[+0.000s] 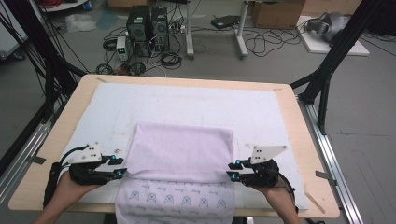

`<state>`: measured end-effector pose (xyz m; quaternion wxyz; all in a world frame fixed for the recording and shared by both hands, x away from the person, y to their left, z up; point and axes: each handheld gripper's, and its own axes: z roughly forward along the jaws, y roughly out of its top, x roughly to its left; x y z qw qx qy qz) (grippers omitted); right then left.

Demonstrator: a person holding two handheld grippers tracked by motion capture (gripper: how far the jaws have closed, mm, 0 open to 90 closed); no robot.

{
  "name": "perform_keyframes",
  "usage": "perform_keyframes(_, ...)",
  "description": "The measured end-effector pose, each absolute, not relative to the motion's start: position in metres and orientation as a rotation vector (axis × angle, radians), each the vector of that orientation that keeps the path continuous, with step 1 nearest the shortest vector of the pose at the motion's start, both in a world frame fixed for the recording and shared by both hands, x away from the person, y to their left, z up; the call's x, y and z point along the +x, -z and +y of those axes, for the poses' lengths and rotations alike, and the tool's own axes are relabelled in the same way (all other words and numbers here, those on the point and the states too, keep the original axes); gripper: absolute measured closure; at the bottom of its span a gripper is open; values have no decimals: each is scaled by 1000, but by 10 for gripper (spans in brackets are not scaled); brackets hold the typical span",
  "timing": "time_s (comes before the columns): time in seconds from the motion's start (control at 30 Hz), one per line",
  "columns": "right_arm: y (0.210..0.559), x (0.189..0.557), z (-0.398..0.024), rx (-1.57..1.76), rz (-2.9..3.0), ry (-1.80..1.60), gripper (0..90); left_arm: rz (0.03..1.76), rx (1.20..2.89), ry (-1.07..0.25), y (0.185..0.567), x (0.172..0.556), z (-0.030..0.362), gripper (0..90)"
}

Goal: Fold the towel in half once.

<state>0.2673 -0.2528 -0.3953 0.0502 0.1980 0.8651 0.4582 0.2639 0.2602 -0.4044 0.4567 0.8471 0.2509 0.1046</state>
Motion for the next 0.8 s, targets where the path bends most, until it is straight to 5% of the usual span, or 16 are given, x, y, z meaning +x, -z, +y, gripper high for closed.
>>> perform_keyframes(0.33, 424, 285, -233, 636, 2759, -1319, 564, 596, 2165, -154, 423, 273, 237, 490)
perform_keyframes(0.47, 428, 273, -229, 593, 2800, -1276, 562, 540, 2218, -137, 429, 266, 232, 572)
perform_keyframes(0.6, 435, 271, -230, 585, 2838, -1213, 776, 502, 2260, -141, 435, 261, 230, 849)
perform_keyframes(0.67, 437, 271, -231, 561, 2840, -1244, 859, 496, 2248, -157, 433, 257, 232, 868)
perform_keyframes(0.8, 426, 260, -233, 529, 2832, -1302, 872, 490, 2215, -179, 424, 243, 241, 874)
